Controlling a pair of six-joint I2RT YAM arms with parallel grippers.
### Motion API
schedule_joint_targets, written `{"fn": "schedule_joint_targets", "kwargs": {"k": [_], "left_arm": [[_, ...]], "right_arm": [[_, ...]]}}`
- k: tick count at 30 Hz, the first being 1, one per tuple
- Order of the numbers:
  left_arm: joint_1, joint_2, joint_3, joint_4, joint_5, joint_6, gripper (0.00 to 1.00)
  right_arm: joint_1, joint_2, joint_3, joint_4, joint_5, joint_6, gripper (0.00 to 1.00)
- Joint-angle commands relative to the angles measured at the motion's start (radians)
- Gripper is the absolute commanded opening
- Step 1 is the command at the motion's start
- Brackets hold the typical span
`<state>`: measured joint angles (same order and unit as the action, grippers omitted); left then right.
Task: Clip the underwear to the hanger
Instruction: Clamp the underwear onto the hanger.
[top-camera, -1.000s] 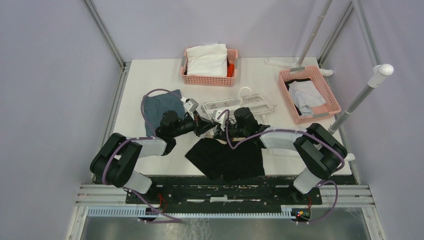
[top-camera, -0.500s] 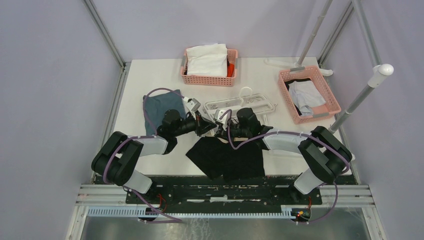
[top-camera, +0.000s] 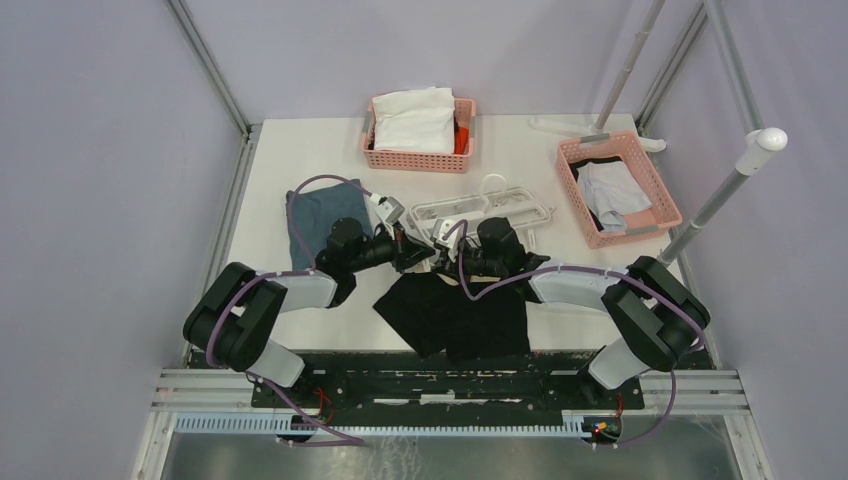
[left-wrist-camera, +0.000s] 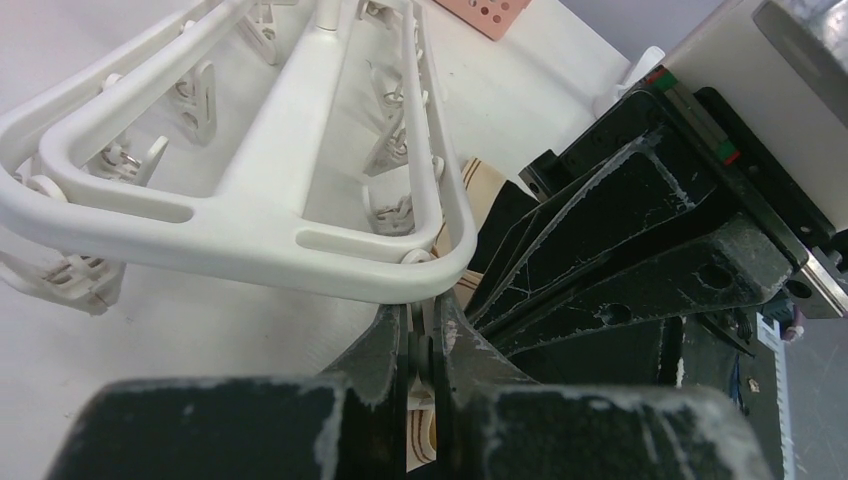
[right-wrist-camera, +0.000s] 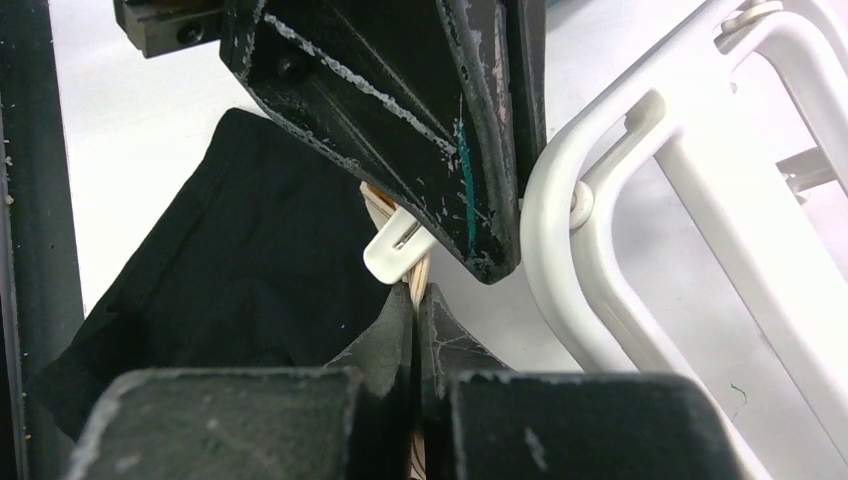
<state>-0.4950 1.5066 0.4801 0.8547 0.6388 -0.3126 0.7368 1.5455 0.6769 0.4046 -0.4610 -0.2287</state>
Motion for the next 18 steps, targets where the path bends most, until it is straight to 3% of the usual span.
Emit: {"fn": "schedule_joint_targets", "kwargs": {"k": [1,6,18], "left_arm": [[-0.015,-0.006,0.046,0.010,0.030,0.081,0.03],[-0.025,-0.006,0.060,-0.026,0.026,0.104,0.03],[-0.039,-0.015,0.076,-0.088,0.009,0.143,0.16]], "right_arm": [[-0.005,-0.037,-0.002,0.066,0.000,0.003,0.00],[-0.004,-0.043,-0.007,0.073,0.005,0.003,0.00],[-0.005,-0.066,-0.030,0.102,0.035,0.000,0.01]]}}
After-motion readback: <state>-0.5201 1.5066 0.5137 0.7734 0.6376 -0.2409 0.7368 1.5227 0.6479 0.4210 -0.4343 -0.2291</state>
